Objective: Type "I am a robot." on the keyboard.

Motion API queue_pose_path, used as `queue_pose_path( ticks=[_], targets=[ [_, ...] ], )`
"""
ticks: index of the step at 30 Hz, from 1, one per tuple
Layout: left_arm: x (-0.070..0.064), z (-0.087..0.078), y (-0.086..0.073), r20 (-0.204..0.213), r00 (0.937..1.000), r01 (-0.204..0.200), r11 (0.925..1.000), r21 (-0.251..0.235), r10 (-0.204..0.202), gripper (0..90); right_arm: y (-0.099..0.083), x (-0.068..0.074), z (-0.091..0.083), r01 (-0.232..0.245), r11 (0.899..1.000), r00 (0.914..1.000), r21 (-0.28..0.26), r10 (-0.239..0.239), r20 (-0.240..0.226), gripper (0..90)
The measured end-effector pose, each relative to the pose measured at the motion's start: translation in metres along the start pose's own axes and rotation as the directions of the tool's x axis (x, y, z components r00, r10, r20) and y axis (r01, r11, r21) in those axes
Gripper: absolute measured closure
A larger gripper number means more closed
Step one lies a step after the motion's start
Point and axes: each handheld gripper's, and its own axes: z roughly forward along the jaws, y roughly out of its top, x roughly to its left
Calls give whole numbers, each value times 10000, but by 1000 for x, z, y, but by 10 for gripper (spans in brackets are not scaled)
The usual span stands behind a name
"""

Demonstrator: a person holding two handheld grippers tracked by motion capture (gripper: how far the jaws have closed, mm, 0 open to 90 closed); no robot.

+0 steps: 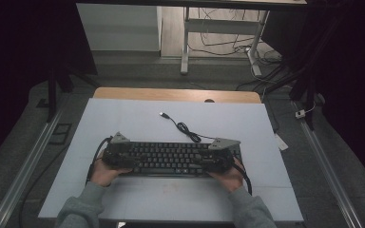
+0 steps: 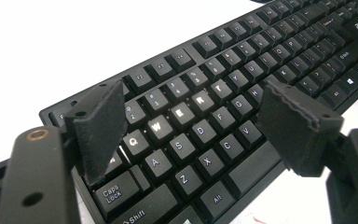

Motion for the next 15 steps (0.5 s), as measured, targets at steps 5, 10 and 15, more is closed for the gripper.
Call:
queue_pose_path(
  ticks=[5,10,15],
  targets=[
    [-2,2,1,-114,9997,-216,9997,-128,215,312,0,0,1,12,10000,10000,13,-12,34,540],
    [-2,3,1,-121,9994,-321,9993,-210,318,430,0,0,2,50,9999,10000,87,-50,1,540],
    [-3,5,2,-153,9991,-400,9989,-258,396,616,0,0,2,65,9999,10000,107,-64,-22,540]
  ],
)
